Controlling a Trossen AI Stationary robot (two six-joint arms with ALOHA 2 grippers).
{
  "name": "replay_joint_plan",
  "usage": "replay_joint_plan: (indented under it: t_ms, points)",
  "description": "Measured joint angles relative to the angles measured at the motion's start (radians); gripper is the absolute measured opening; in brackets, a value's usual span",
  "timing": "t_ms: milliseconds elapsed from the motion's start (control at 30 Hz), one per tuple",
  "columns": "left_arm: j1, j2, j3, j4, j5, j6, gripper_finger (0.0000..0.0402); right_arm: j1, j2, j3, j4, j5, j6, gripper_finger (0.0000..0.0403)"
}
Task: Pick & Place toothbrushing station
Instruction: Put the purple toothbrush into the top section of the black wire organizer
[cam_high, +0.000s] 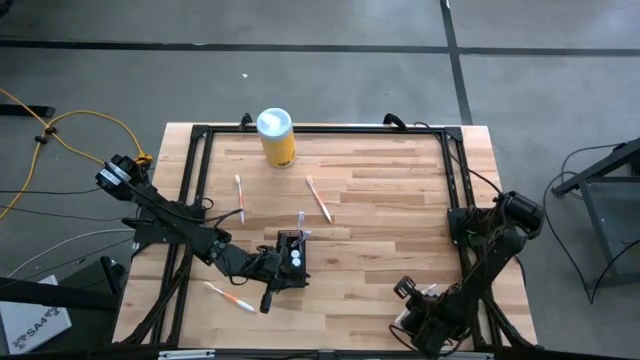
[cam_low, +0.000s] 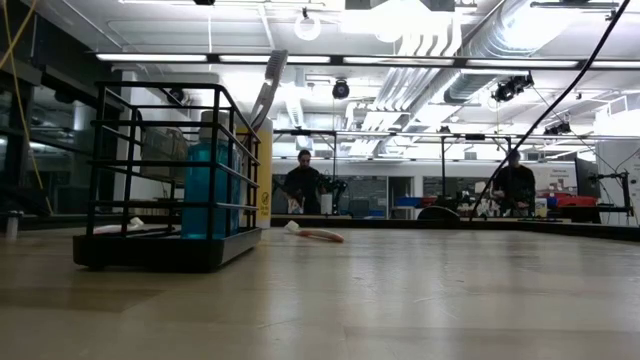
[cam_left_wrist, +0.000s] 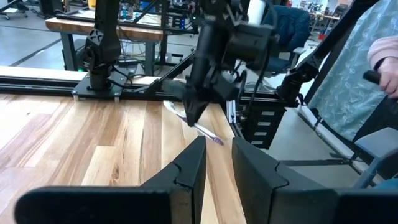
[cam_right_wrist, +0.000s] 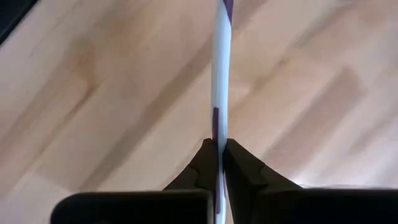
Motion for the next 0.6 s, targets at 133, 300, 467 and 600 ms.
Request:
replay_joint_plan:
  t_ms: [133, 300, 467, 600]
  points:
    - [-0.002, 0.0, 0.0, 0.0, 0.012, 0.0, 0.0075, -0.042, -0.001, 0.112, -0.034, 0.061, -0.031, 0.0004]
    - [-0.01, 0.0, 0.0, -0.001, 0.038, 0.001, 0.0075, -0.089, -0.001, 0.253, 0.004, 0.123, -0.051, 0.0004]
    - [-0.038, 0.0, 0.0, -0.001, 0.04, 0.059, 0.0075, -0.142, -0.002, 0.372, 0.115, 0.118, -0.035, 0.0004]
    - [-0.089, 0.0, 0.0, -0.007, 0.031, 0.187, 0.0075, -0.201, -0.004, 0.441, 0.209, 0.076, 0.072, 0.0004]
